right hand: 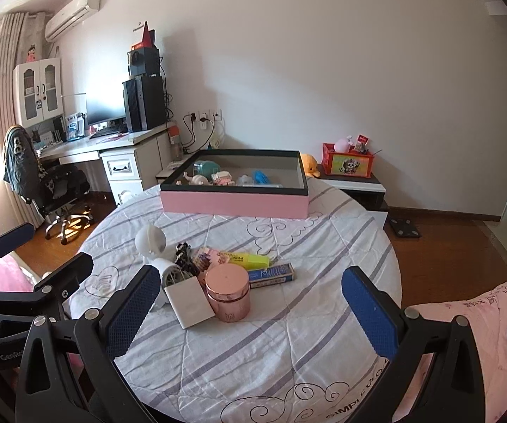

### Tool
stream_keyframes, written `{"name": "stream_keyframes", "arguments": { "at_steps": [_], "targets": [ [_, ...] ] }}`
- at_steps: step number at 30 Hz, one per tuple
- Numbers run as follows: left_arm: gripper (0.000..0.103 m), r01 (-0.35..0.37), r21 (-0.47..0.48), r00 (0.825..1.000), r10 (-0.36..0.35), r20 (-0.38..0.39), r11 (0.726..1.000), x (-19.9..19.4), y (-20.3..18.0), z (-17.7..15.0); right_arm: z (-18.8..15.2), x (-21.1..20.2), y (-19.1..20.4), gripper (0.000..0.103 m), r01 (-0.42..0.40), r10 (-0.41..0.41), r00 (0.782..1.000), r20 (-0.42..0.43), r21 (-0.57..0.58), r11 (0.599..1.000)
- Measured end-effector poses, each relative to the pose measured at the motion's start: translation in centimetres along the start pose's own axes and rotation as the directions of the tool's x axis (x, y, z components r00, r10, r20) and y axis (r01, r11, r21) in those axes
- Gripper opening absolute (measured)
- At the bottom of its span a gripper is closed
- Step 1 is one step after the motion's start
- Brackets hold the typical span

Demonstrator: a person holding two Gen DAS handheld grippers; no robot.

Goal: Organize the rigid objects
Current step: 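Grasp the white hair dryer with the left gripper while the right grasps the rose-gold jar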

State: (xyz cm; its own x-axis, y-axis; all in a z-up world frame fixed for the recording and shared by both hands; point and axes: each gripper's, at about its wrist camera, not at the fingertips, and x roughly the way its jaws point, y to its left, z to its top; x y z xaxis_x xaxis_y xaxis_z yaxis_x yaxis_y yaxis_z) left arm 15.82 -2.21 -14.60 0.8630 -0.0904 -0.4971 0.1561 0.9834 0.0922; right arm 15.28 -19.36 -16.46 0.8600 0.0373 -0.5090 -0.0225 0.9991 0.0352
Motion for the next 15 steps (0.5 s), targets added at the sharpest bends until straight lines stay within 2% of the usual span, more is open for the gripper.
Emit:
{"name": "stream_keyframes", "arguments": {
  "at_steps": [5, 10, 15],
  "targets": [
    [0.103, 0.03, 0.01, 0.997, -0.03, -0.077, 0.999, 2.8, -0.1, -1.6, -1.5, 3.4, -0.5, 0.103, 0.006, -0.005, 0.997, -0.075, 0.009, 1.0],
    [0.103, 0.067, 0.03, 0.992, -0.063, -0.114, 0.997, 4.5, -0.5, -2.6, -2.1, 6.5, -0.9, 0.103, -0.016, 0.021, 0.992, -0.122, 0.042, 0.999],
    [0.103, 0.068, 0.014, 0.989, -0.065, -0.136, 0.998, 5.9, -0.1, -2.9, -2.2, 9.3, -0.8, 0.101, -0.037, 0.043, 0.988, -0.146, 0.043, 0.998]
  ]
}}
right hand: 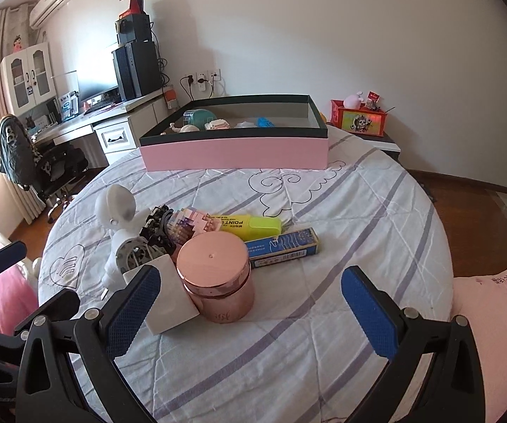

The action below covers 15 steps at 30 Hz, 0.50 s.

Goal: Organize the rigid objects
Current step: 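Grasp the white hair dryer with the left gripper while the right grasps the rose-gold jar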

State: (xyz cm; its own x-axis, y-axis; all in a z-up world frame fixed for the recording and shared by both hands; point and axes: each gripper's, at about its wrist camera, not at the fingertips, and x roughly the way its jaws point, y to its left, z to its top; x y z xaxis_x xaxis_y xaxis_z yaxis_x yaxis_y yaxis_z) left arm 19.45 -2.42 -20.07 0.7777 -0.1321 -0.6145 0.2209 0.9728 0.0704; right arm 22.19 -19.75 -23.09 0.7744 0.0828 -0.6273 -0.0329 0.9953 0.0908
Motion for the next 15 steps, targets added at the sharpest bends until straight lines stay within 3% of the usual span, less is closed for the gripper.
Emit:
{"name": "stream_keyframes", "arguments": {
  "at_steps": [8, 9, 10, 15],
  "targets": [
    [0.103, 0.01, -0.008, 0.999, -0.01, -0.036, 1.0, 2.2, -0.1, 0.2, -0.1, 3.0, 0.3, 0.065, -0.062, 0.06, 0.995, -0.074, -0.025, 0.998],
    [0.103, 0.016, -0.006, 0.999, -0.016, -0.042, 1.0, 2.5, -0.3, 0.3, -0.1, 3.2, 0.4, 0.053, -0.079, 0.075, 0.994, -0.082, -0.036, 0.996],
    [0.103, 0.024, -0.003, 0.999, -0.024, -0.047, 1.0, 2.8, -0.5, 0.4, -0.2, 3.4, 0.4, 0.048, -0.081, 0.077, 0.993, -0.085, -0.044, 0.996],
    [0.103, 0.035, -0.008, 0.997, -0.035, -0.067, 0.999, 4.2, -1.0, 0.8, -0.6, 2.8, -0.5, 0.048, -0.059, 0.053, 0.995, -0.08, -0.074, 0.995]
  ]
}}
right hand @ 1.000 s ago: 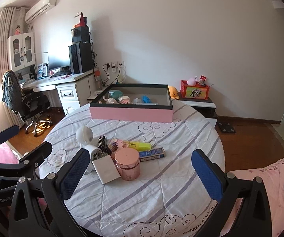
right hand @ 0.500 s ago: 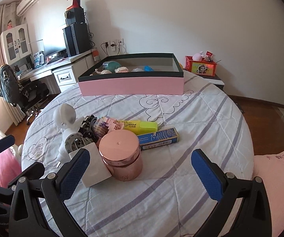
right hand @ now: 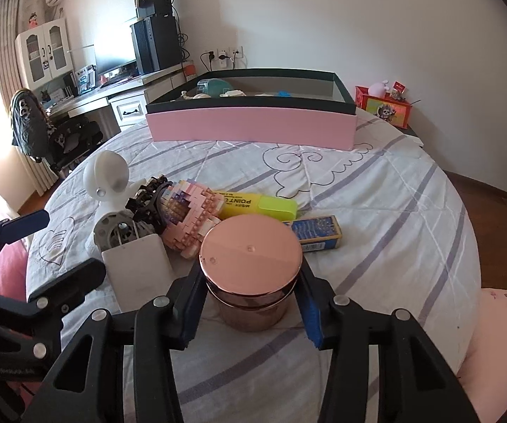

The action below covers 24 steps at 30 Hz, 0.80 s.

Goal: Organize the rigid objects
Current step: 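Grasp the white hair dryer with the left gripper while the right grasps the rose-gold jar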

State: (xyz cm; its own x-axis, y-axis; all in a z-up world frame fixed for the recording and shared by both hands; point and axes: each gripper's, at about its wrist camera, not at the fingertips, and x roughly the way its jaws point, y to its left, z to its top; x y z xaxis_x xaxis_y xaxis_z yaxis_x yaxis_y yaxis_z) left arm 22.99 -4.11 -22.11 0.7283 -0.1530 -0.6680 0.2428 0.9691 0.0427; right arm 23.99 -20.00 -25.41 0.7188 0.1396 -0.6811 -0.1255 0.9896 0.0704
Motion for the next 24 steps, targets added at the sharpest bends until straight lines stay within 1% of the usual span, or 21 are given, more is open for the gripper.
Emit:
{"name": "stream_keyframes", "arguments": {
  "at_steps": [2, 6, 10, 12, 15, 16, 17, 18, 19, 20, 21, 22, 23, 24],
  "targets": [
    [0.103, 0.007, -0.021, 1.0, -0.007, 0.009, 1.0, 0.2, 0.2, 0.2, -0.2, -0.3, -0.7, 0.048, 0.015, -0.015, 1.0, -0.001, 0.003, 1.0],
    [0.103, 0.035, -0.059, 0.999, -0.035, 0.009, 0.998, 0.6, 0.7, 0.4, -0.3, -0.6, -1.9, 0.048, 0.005, -0.005, 1.0, 0.001, 0.023, 1.0],
    [0.103, -0.012, -0.049, 1.0, 0.011, -0.025, 0.999, 1.6, 0.5, 0.0, -0.3, -0.5, -2.1, 0.048, -0.003, 0.003, 1.0, 0.005, 0.023, 1.0],
    [0.103, -0.015, -0.048, 0.999, 0.014, -0.029, 0.999, 2.0, 0.2, 0.1, -0.3, -0.4, -2.1, 0.048, -0.009, 0.009, 1.0, 0.007, 0.024, 1.0],
    [0.101, -0.022, -0.018, 0.999, 0.021, -0.039, 1.0, 2.7, -0.7, 0.2, -0.4, -0.6, -2.2, 0.048, -0.017, 0.017, 1.0, 0.007, 0.024, 1.0],
    [0.097, -0.016, -0.011, 0.999, 0.016, -0.044, 1.0, 3.0, -1.0, 0.3, -0.5, -0.6, -2.3, 0.048, -0.017, 0.017, 1.0, 0.007, 0.024, 1.0],
    [0.089, -0.005, -0.002, 0.999, 0.004, -0.051, 1.0, 3.3, -1.3, 0.3, -0.5, -0.7, -2.3, 0.048, -0.018, 0.017, 1.0, 0.007, 0.023, 1.0],
    [0.085, 0.02, 0.004, 0.998, -0.02, -0.059, 1.0, 3.6, -1.7, 0.4, -0.6, -0.7, -2.4, 0.048, -0.02, 0.02, 1.0, 0.005, 0.024, 1.0],
    [0.075, 0.035, 0.008, 0.997, -0.035, -0.067, 0.999, 3.8, -2.0, 0.4, -0.6, -0.6, -2.4, 0.048, -0.018, 0.018, 1.0, 0.002, 0.026, 0.999],
    [0.067, 0.038, 0.015, 0.997, -0.036, -0.074, 0.999, 4.0, -2.4, 0.5, -0.7, -0.5, -2.4, 0.048, -0.016, 0.016, 1.0, 0.001, 0.027, 0.999],
    [0.064, 0.034, 0.025, 0.997, -0.032, -0.071, 0.999, 4.1, -2.9, 0.6, -0.8, -0.4, -2.4, 0.048, -0.018, 0.018, 1.0, -0.002, 0.027, 0.999],
    [0.052, 0.043, 0.037, 0.997, -0.04, -0.067, 0.998, 4.2, -3.3, 0.7, -0.8, -0.4, -2.4, 0.048, -0.02, 0.02, 1.0, 0.002, 0.029, 0.999],
    [0.044, 0.057, 0.043, 0.996, -0.054, -0.066, 0.997, 4.2, -3.5, 0.7, -0.8, -0.4, -2.5, 0.048, -0.021, 0.021, 1.0, 0.005, 0.031, 0.999],
    [0.044, 0.053, 0.045, 0.997, -0.05, -0.062, 0.998, 4.2, -3.6, 0.7, -0.8, -0.3, -2.4, 0.048, -0.022, 0.022, 1.0, 0.005, 0.027, 0.999]
  ]
}}
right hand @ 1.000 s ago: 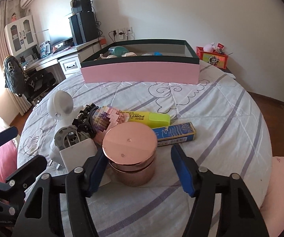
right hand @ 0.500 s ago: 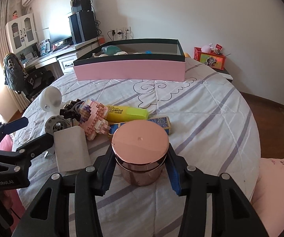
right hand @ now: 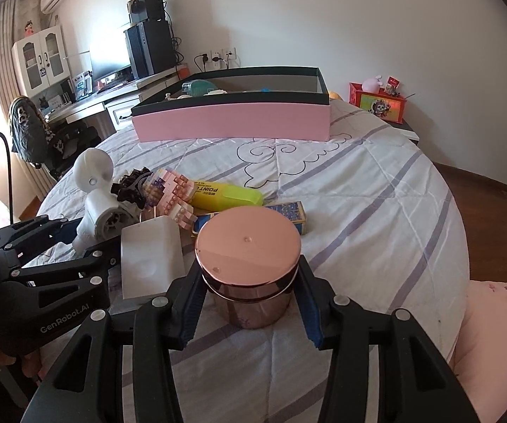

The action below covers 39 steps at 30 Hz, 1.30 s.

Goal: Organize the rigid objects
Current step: 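Grasp the white hair dryer with the left gripper while the right grasps the rose-gold jar, then carry the hair dryer and jar into the pink box and open both grippers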

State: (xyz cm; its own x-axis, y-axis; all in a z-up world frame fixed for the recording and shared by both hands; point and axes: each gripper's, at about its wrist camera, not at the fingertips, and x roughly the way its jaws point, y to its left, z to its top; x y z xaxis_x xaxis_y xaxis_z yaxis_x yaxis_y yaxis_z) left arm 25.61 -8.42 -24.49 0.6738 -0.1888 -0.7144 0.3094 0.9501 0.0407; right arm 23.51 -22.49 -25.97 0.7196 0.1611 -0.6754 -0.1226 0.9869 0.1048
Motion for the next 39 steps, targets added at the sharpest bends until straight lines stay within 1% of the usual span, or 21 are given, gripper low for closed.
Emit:
{"name": "stream_keyframes", "arguments": {
  "at_steps": [4, 6, 12, 16, 18, 20, 23, 27, 31, 39],
  "targets": [
    [0.044, 0.012, -0.014, 1.0, -0.012, 0.015, 1.0, -0.6, 0.2, -0.1, 0.0, 0.0, 0.0, 0.049, -0.007, 0.007, 1.0, 0.01, -0.008, 1.0],
    [0.044, 0.003, -0.013, 1.0, -0.003, 0.026, 1.0, -1.1, 0.3, -0.1, -0.1, -0.2, 0.0, 0.049, -0.01, 0.01, 1.0, 0.018, -0.01, 1.0],
    [0.044, 0.009, -0.029, 0.998, -0.007, 0.064, 1.0, -3.2, 1.1, 0.0, 0.2, -1.3, 0.5, 0.049, -0.015, 0.016, 0.999, 0.043, -0.015, 1.0],
    [0.044, 0.006, -0.032, 0.994, -0.002, 0.114, 0.999, -5.1, 1.3, 0.0, 0.7, -2.7, 1.5, 0.049, -0.019, 0.021, 0.996, 0.083, -0.033, 0.999],
    [0.044, -0.008, -0.035, 0.991, 0.013, 0.133, 0.999, -6.1, 1.4, 0.2, 1.0, -3.6, 2.0, 0.049, -0.016, 0.02, 0.993, 0.113, -0.04, 0.999],
    [0.044, -0.02, -0.038, 0.987, 0.026, 0.157, 0.999, -7.1, 1.4, 0.4, 1.4, -4.8, 2.7, 0.049, -0.011, 0.018, 0.986, 0.163, -0.045, 0.999],
    [0.044, -0.034, -0.053, 0.979, 0.043, 0.198, 0.998, -8.6, 1.6, 0.9, 2.1, -6.1, 3.9, 0.049, -0.005, 0.02, 0.976, 0.216, -0.067, 0.998],
    [0.044, -0.042, -0.067, 0.968, 0.057, 0.244, 0.997, -10.6, 2.0, 1.4, 2.9, -7.4, 5.4, 0.049, -0.005, 0.028, 0.969, 0.247, -0.095, 0.995],
    [0.044, -0.053, -0.079, 0.959, 0.073, 0.275, 0.996, -12.2, 2.7, 1.7, 3.5, -8.4, 6.1, 0.049, -0.001, 0.029, 0.962, 0.271, -0.102, 0.995],
    [0.044, -0.073, -0.093, 0.944, 0.099, 0.313, 0.993, -13.6, 3.3, 2.3, 4.8, -9.7, 7.3, 0.049, 0.0, 0.041, 0.95, 0.309, -0.129, 0.992]
  ]
}}
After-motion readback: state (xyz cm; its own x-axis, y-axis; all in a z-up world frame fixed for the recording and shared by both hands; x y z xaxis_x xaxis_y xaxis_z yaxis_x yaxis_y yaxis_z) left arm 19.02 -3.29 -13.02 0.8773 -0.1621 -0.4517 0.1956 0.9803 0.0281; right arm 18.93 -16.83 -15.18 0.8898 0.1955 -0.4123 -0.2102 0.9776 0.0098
